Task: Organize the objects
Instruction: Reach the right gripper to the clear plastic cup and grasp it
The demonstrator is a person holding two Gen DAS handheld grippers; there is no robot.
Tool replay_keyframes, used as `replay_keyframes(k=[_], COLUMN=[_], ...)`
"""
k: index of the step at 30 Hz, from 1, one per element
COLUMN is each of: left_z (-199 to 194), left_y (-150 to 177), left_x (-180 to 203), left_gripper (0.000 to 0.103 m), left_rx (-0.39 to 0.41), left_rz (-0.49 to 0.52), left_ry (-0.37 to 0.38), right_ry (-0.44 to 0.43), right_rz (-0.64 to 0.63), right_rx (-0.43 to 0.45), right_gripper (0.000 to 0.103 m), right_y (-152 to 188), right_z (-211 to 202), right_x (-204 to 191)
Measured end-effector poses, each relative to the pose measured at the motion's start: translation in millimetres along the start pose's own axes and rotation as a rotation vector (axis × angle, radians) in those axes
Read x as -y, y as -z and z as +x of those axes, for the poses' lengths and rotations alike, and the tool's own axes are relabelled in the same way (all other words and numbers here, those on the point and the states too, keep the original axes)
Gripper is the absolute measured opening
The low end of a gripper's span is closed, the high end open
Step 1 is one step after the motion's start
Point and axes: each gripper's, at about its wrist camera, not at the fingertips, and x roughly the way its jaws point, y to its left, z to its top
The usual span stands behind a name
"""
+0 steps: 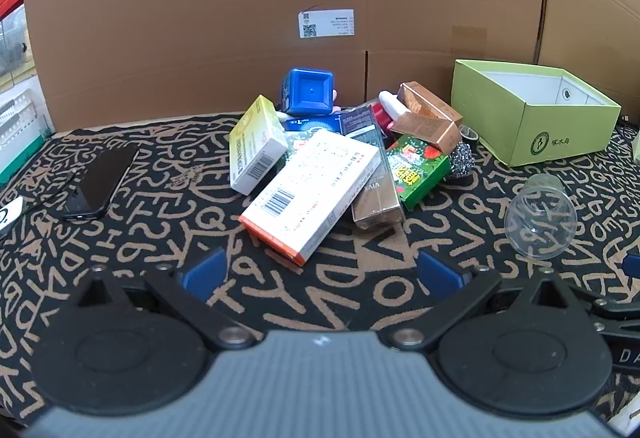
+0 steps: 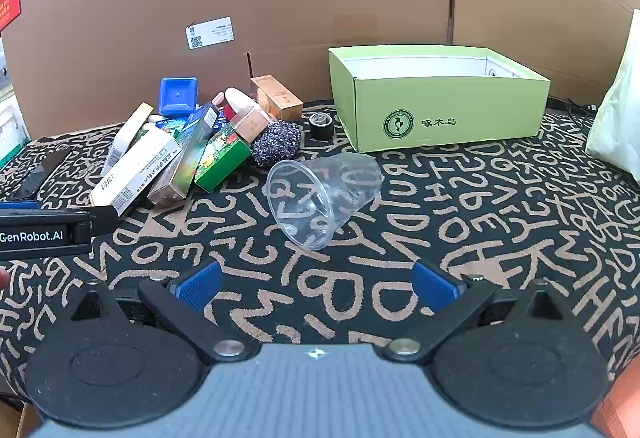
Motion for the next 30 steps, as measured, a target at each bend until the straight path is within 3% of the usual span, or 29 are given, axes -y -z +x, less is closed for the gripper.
replay_keyframes(k=[30], left_z=[29], left_y=[-8], left_x=[-7], left_gripper=[0.103], left_rx=[-0.063], left_rz=[-0.005], left_ry=[0.029], right_ry=[0.001], right_rz=[0.02], right_rx=[-0.047], right_gripper=[0.103], right_y=[-6], right_z=[25], right_x=[-4])
